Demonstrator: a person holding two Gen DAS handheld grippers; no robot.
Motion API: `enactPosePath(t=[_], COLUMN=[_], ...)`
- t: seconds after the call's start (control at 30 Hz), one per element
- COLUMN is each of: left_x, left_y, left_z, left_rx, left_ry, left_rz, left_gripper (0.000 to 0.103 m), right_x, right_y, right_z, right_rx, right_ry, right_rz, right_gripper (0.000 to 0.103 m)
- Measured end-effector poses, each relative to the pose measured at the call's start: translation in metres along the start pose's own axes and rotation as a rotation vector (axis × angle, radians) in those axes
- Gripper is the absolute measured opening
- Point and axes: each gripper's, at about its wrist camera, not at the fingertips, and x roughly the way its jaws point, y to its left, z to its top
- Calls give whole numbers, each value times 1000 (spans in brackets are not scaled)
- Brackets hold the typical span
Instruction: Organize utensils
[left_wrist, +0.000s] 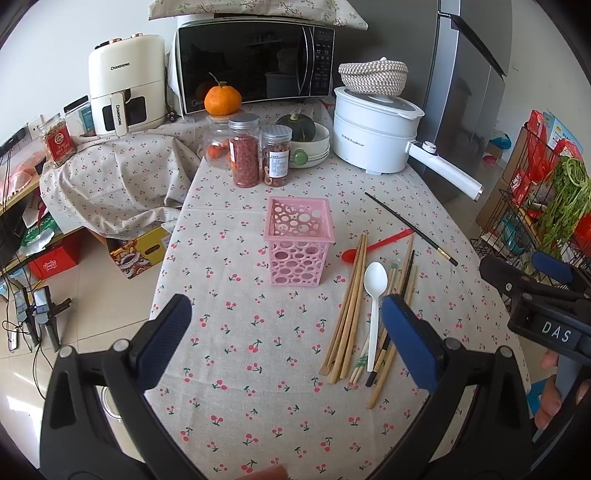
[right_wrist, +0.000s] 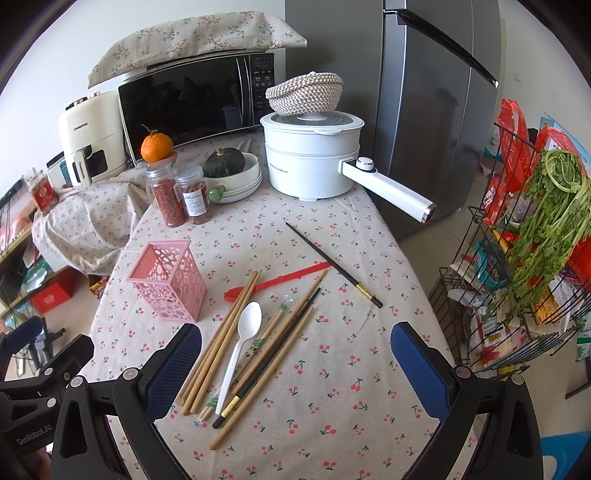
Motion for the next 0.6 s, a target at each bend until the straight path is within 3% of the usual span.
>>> enactPosePath(t=[0.6], left_x=[0], left_y=[-1], left_z=[-1], left_rx=[2], left_ry=[0], left_rz=[1], left_gripper=[102], right_x=[0], right_y=[0], right_z=[0], right_rx=[0], right_ry=[-2], right_rz=[-2], right_gripper=[103])
